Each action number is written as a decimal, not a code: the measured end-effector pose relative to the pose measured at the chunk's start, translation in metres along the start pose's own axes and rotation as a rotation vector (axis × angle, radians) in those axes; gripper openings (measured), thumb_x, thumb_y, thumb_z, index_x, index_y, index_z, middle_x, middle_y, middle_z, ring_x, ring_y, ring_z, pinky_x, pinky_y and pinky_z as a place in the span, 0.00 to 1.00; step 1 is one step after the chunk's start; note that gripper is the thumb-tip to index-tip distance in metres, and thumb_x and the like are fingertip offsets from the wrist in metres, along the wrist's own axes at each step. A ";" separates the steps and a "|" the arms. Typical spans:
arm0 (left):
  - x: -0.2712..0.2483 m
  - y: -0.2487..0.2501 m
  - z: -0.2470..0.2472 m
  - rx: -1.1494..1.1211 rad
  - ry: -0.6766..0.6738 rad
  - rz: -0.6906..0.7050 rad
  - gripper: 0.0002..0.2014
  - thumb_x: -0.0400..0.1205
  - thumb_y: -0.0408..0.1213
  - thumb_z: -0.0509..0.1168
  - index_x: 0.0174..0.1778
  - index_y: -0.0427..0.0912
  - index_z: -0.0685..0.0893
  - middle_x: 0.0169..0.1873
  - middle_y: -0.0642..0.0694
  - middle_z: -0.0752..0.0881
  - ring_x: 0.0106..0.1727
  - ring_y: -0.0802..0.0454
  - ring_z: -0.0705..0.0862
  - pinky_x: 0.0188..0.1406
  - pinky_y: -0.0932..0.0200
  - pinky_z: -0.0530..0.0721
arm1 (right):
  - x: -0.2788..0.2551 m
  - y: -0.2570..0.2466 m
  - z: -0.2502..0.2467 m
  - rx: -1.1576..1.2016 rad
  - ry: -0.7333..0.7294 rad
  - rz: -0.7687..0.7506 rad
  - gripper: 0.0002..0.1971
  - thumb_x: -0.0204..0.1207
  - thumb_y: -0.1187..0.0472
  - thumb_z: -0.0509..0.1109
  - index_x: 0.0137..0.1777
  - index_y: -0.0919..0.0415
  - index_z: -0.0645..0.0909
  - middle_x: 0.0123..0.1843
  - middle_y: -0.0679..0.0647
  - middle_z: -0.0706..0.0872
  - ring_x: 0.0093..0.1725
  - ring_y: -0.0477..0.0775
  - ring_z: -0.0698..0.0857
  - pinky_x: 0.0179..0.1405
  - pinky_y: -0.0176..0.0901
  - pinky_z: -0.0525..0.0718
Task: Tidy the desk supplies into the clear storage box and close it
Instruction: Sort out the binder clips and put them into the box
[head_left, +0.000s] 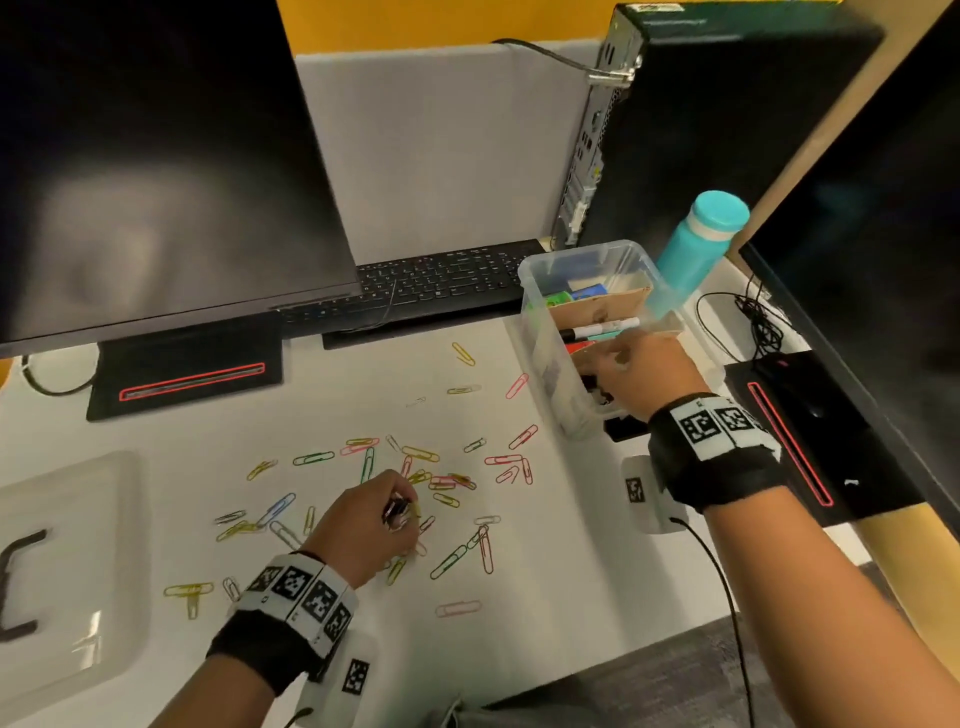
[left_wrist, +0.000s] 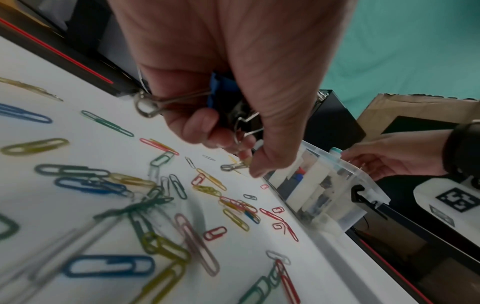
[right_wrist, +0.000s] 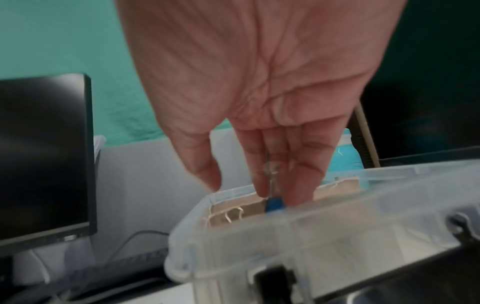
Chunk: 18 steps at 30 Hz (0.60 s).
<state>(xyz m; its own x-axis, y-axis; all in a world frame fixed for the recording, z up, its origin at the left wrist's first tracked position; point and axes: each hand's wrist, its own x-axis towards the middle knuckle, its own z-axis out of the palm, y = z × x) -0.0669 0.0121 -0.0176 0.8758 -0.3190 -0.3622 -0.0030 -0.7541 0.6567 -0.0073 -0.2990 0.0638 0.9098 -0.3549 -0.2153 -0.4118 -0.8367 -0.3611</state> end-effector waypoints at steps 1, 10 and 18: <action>0.000 0.003 0.004 -0.003 0.001 -0.001 0.09 0.75 0.38 0.70 0.48 0.50 0.79 0.38 0.57 0.84 0.38 0.64 0.81 0.35 0.72 0.75 | -0.002 0.006 -0.002 0.062 0.055 -0.042 0.14 0.79 0.55 0.61 0.58 0.60 0.81 0.53 0.60 0.87 0.51 0.60 0.85 0.49 0.45 0.80; 0.040 0.122 0.003 0.082 -0.004 0.212 0.10 0.76 0.38 0.67 0.51 0.51 0.78 0.42 0.54 0.83 0.41 0.56 0.83 0.41 0.59 0.84 | 0.012 0.097 0.030 0.085 0.454 -0.163 0.22 0.78 0.62 0.61 0.72 0.66 0.71 0.75 0.63 0.72 0.75 0.63 0.68 0.77 0.52 0.65; 0.129 0.239 0.031 0.646 -0.072 0.378 0.14 0.78 0.36 0.64 0.59 0.40 0.80 0.54 0.41 0.85 0.55 0.41 0.84 0.47 0.54 0.79 | 0.018 0.105 0.055 0.172 0.451 -0.135 0.27 0.82 0.61 0.54 0.80 0.70 0.58 0.82 0.62 0.61 0.83 0.60 0.56 0.82 0.46 0.53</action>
<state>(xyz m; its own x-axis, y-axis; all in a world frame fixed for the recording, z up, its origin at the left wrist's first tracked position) 0.0307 -0.2269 0.0722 0.7255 -0.6428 -0.2458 -0.5990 -0.7657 0.2344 -0.0372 -0.3703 -0.0274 0.8717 -0.4253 0.2435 -0.2573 -0.8200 -0.5112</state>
